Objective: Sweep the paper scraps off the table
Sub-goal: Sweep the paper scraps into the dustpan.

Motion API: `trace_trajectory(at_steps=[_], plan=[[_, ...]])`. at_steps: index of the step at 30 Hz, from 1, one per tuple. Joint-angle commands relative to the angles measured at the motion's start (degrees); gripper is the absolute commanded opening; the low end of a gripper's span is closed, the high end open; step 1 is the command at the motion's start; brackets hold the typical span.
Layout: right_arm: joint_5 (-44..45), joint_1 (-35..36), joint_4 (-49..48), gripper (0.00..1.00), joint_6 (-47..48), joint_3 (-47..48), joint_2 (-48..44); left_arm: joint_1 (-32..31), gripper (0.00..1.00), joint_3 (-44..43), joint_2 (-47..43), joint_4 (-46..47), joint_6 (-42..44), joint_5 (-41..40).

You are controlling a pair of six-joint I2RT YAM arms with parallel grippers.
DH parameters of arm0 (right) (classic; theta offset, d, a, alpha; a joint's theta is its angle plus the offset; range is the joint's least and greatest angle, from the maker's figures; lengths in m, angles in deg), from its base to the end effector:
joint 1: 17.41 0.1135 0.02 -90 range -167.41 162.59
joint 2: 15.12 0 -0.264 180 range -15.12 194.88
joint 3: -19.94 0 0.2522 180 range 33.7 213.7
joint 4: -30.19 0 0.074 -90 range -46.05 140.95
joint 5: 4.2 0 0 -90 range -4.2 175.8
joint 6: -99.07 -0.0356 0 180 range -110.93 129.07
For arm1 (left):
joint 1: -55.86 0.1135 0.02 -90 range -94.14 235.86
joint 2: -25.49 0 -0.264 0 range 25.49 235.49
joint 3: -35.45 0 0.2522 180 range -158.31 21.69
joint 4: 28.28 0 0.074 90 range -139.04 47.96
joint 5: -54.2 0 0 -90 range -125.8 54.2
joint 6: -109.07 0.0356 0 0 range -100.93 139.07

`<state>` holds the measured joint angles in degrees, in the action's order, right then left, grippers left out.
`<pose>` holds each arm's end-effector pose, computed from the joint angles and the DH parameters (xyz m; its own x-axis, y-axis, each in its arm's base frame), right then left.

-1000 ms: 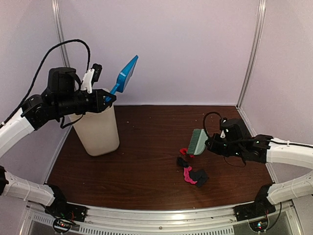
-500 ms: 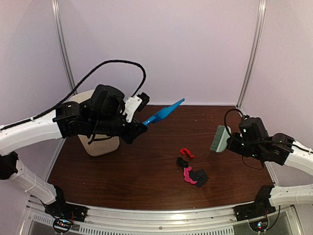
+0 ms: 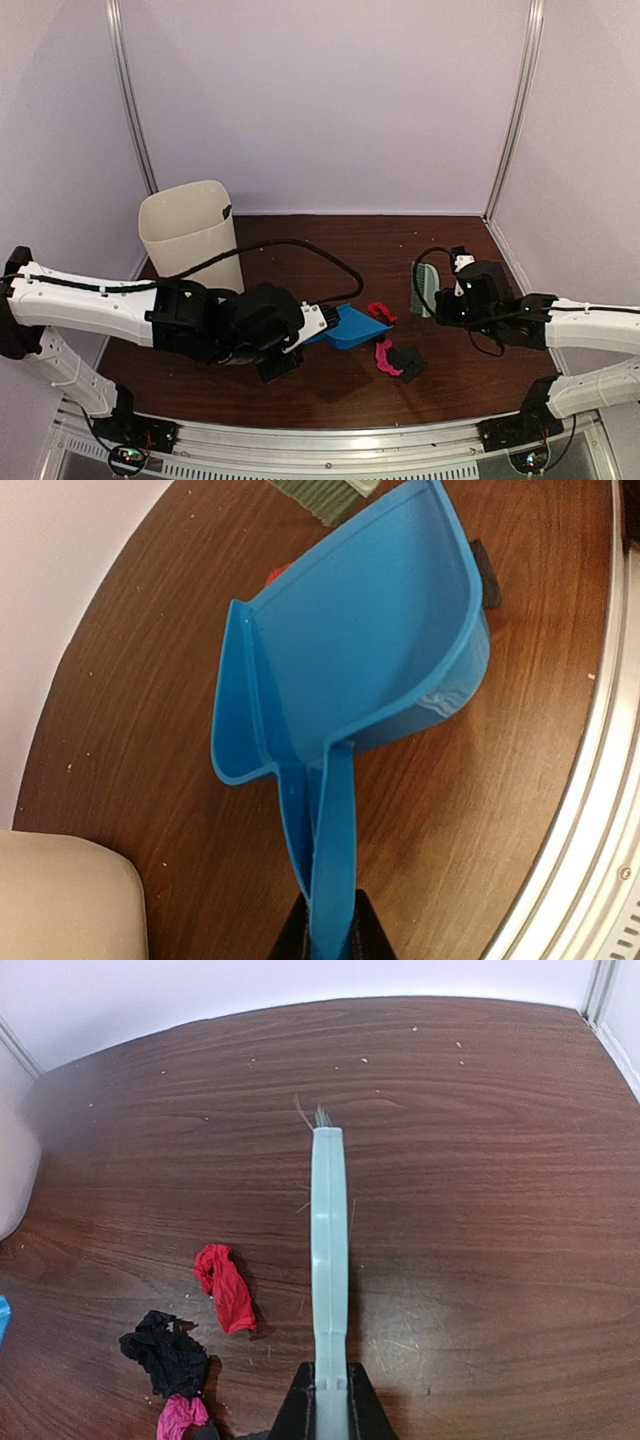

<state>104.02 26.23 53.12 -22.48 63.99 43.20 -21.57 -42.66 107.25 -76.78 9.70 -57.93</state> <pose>0.1609 0.1380 0.2108 -0.6216 0.0940 -0.7777 -0.1761 0.9506 0.2557 0.0783 -0.2894 0.2742 -0.3086 0.6909 -0.6538 0.8145 0.5470 0.1936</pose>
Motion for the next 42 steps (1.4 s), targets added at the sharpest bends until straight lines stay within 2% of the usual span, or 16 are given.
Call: trace_trajectory(at_steps=[1, 12, 23, 32, 42], plan=[[-1.7, -0.4, -14.1, 0.0, 9.3, -0.3, 3.9, -2.5, 0.0, 1.1, 4.3, -4.5, 1.5, -6.5], [-9.2, -2.5, -22.4, 0.0, 16.5, -0.9, 11.2, -3.3, 0.0, 6.0, 6.6, -1.5, 12.0, -4.0], [-22.3, -2.5, -28.0, 0.0, 17.1, -3.7, 16.2, -3.3, 0.0, 7.9, 11.9, 4.2, 21.2, -8.6], [-33.0, -2.3, -33.8, 0.0, 13.5, -7.0, 17.1, -2.9, 0.0, 9.5, 13.7, 8.2, 22.8, -9.2], [-39.7, -1.4, -36.7, 0.0, 8.6, -8.1, 16.8, 0.2, 0.0, 10.5, 15.4, 10.0, 21.8, -7.6]])
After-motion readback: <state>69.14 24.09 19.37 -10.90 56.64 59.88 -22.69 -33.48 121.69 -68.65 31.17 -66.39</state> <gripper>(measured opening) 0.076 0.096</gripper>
